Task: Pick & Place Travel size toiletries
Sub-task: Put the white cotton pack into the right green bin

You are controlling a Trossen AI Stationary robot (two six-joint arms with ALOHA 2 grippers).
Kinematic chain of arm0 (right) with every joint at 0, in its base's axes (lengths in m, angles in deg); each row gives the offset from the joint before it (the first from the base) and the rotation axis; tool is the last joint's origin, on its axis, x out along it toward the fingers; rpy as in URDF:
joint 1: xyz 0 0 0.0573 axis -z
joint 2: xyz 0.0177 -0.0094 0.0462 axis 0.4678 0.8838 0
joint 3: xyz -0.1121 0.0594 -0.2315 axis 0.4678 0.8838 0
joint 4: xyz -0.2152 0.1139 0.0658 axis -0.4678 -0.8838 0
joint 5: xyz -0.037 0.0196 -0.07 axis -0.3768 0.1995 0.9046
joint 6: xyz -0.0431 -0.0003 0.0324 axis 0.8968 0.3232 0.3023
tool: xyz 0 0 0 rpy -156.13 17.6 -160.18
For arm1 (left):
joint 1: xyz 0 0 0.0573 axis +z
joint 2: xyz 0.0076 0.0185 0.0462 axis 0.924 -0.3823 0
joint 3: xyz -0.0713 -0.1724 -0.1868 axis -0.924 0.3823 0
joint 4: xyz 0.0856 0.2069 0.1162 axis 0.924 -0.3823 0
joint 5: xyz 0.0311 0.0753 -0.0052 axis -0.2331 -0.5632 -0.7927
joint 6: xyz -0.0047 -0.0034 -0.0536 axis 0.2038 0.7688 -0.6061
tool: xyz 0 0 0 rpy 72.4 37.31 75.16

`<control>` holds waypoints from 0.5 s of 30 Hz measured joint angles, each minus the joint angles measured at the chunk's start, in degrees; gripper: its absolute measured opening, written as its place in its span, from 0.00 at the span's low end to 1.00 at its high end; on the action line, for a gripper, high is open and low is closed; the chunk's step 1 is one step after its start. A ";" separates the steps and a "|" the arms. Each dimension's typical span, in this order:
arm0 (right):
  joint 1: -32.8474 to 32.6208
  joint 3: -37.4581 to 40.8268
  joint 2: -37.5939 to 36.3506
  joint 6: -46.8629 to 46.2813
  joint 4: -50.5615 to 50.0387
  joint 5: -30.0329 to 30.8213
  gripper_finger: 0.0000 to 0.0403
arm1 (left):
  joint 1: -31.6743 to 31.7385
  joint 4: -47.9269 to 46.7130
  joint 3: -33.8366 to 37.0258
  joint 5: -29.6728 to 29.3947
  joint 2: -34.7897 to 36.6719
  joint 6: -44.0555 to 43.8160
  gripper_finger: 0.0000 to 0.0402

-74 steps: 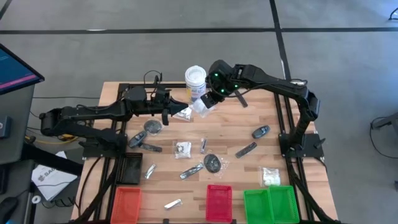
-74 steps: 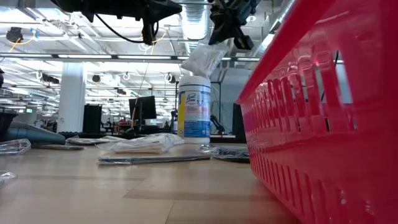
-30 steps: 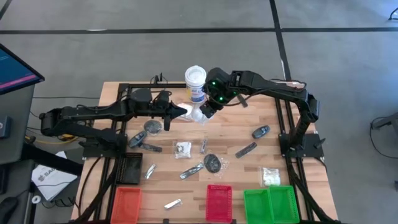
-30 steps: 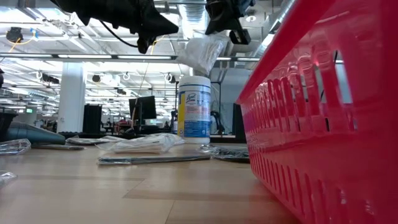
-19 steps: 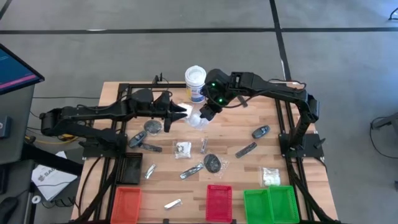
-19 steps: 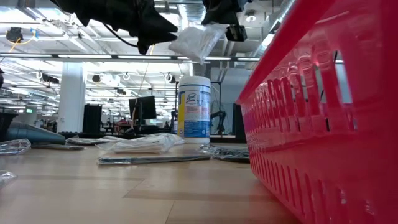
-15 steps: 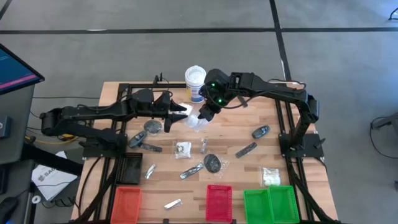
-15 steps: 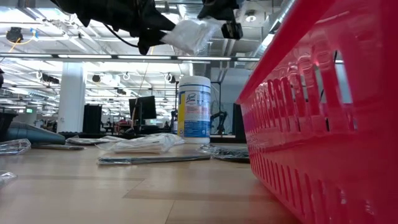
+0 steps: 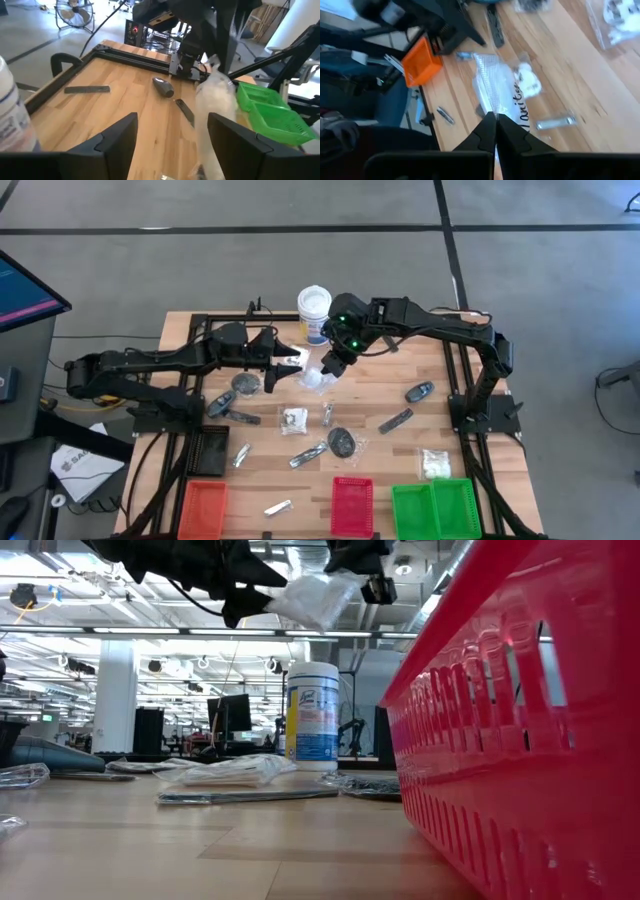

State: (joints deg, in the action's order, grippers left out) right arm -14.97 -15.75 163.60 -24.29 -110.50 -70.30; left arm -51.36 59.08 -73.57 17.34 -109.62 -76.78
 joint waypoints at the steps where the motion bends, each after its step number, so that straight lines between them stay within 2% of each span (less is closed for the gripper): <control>1: -0.17 0.00 0.00 0.23 -0.97 0.13 0.00 | 0.00 -0.01 0.00 0.89 0.11 -0.36 0.59; 7: -0.58 0.00 0.04 1.29 -0.44 0.40 0.00 | -0.82 0.79 -0.02 6.35 0.41 -0.75 0.59; 15: -0.72 -0.03 2.88 0.98 1.21 -0.15 0.00 | -1.66 3.41 -0.02 7.21 0.41 -1.74 0.59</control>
State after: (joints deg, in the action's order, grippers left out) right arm -15.69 -15.77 166.48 -23.31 -109.28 -70.45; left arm -53.02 62.49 -73.59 24.55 -109.21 -78.52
